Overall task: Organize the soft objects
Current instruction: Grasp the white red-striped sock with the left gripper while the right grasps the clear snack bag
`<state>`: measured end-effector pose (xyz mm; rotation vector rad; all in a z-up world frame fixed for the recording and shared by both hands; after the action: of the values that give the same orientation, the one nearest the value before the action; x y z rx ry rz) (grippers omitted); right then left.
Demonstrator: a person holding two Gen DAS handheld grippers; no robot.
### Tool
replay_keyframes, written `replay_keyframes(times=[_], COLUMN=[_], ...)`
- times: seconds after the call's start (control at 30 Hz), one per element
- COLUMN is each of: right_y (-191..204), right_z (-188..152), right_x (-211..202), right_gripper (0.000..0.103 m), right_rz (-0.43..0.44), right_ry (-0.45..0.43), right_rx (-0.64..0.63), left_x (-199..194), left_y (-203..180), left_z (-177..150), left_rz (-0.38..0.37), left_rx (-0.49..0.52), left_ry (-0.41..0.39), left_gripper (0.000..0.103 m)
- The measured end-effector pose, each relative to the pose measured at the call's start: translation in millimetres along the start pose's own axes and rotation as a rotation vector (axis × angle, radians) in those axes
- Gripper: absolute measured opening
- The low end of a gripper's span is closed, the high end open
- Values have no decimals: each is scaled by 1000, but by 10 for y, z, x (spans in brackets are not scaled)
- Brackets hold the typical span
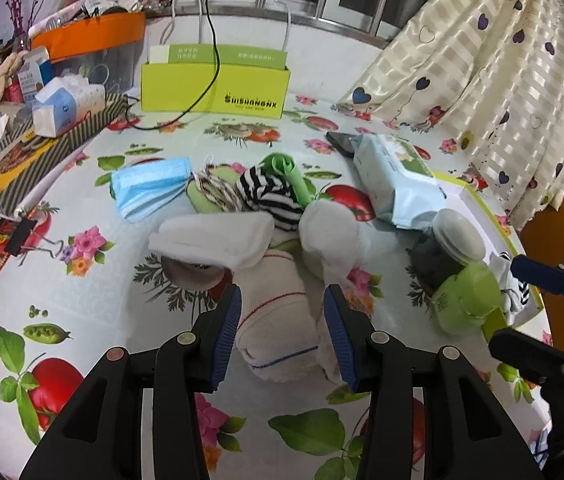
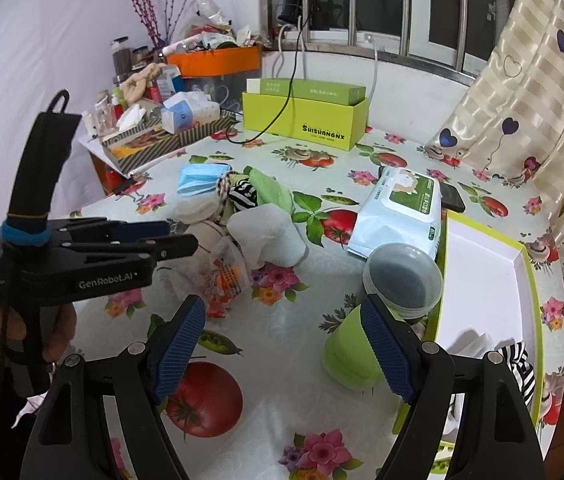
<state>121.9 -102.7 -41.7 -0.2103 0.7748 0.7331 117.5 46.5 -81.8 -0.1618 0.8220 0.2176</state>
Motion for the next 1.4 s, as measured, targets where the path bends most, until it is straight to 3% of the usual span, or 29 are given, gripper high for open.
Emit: replay_keyframes(times=[0.4,0.83,0.93,1.0,1.07,1.4], right_y=[12,150,164,174,173,245], right_z=[42,67,69,71,73,9], right_x=[149,198,195,198,199,309], right_gripper=[80,80,80,80,80,80], right_rz=[19,22,23,22,22,41], right_ry=[18,32,31,32,34,75], right_rx=[-8,-35,-37,-37,-36,-40], left_x=[223,269,401,376,334,172], left_y=[3,-12,-54,-39,-24,114], left_z=[-98,-109,-212,-203,-177,-194], left_rz=[-42,-52,-82,-52,-86,-58], left_rx=[-10,-6,-7,-5,-31,-20], left_ry=[68,71,152,132,127,61], left_gripper=[46,48,51,51,51,47])
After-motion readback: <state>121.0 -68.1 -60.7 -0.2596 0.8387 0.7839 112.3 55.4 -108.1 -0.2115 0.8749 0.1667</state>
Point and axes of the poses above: each gripper's, at about its wrist camera, not at the fingertips, and x roughly the way its jaws point, y to its left, z to its top, the point moved 9 cm from there along x, roughly the way its jaws point, and after that the axes turned 11 degrees about z, right-handed, at the moved point
